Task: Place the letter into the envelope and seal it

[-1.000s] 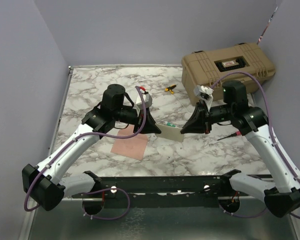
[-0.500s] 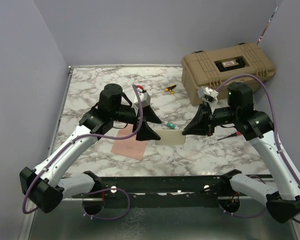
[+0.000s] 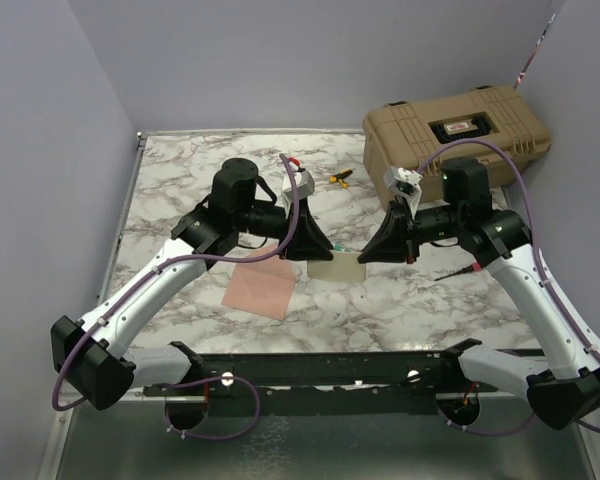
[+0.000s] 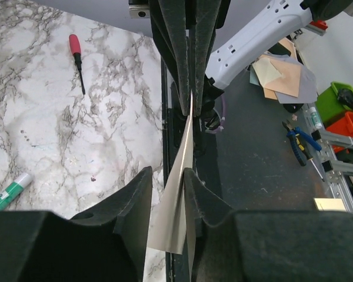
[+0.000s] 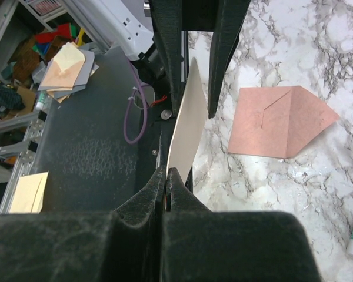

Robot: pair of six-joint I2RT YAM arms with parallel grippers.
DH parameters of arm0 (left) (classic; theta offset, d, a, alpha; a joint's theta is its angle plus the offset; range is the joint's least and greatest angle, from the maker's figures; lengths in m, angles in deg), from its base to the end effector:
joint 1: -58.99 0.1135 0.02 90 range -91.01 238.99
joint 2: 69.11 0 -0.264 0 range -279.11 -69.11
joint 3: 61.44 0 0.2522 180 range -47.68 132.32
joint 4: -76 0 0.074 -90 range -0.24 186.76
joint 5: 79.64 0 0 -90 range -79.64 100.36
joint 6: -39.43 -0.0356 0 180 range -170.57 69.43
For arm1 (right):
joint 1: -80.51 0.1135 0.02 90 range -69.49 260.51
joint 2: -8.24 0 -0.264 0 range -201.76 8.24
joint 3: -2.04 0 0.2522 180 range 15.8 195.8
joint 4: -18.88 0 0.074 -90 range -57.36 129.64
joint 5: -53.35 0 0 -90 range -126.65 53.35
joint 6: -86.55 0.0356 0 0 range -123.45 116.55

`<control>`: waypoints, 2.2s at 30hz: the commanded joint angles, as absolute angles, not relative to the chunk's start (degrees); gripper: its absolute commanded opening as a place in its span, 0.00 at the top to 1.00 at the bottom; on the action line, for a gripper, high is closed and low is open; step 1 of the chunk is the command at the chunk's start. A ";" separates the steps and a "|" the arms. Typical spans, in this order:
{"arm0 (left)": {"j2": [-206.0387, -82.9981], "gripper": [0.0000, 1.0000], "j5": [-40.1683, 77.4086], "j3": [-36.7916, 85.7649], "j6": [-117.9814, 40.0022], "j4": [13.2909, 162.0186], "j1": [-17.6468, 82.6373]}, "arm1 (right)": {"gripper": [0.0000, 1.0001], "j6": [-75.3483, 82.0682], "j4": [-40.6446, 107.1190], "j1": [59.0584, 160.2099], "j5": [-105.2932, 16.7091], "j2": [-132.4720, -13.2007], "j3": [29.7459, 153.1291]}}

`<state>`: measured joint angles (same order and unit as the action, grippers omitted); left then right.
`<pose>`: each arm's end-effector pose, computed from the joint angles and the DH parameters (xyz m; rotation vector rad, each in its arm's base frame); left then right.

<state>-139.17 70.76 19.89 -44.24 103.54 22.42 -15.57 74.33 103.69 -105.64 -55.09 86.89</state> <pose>0.1946 -0.1829 0.3853 1.2305 1.5360 -1.4717 0.1782 0.1125 0.3935 -1.2359 1.5963 1.3940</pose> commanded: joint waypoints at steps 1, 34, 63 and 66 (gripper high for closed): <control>-139.98 0.77 71.60 19.37 -42.72 102.69 21.87 | 0.99 -17.05 75.27 103.88 -104.83 -55.04 89.16; -136.96 1.00 17.75 10.06 13.41 61.16 21.56 | 0.11 67.52 -30.25 103.88 -65.40 -54.15 55.67; -138.34 0.90 20.39 6.45 17.35 56.53 21.62 | 0.98 66.81 -20.56 103.97 -68.25 -64.42 65.98; -136.17 0.44 20.11 2.91 15.29 59.19 21.55 | 0.99 61.92 -12.78 103.91 -66.63 -63.79 66.39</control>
<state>-138.23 19.75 6.97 18.62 57.42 21.74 67.83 -21.05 103.75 -67.44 -63.87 64.45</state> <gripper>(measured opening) 0.238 0.011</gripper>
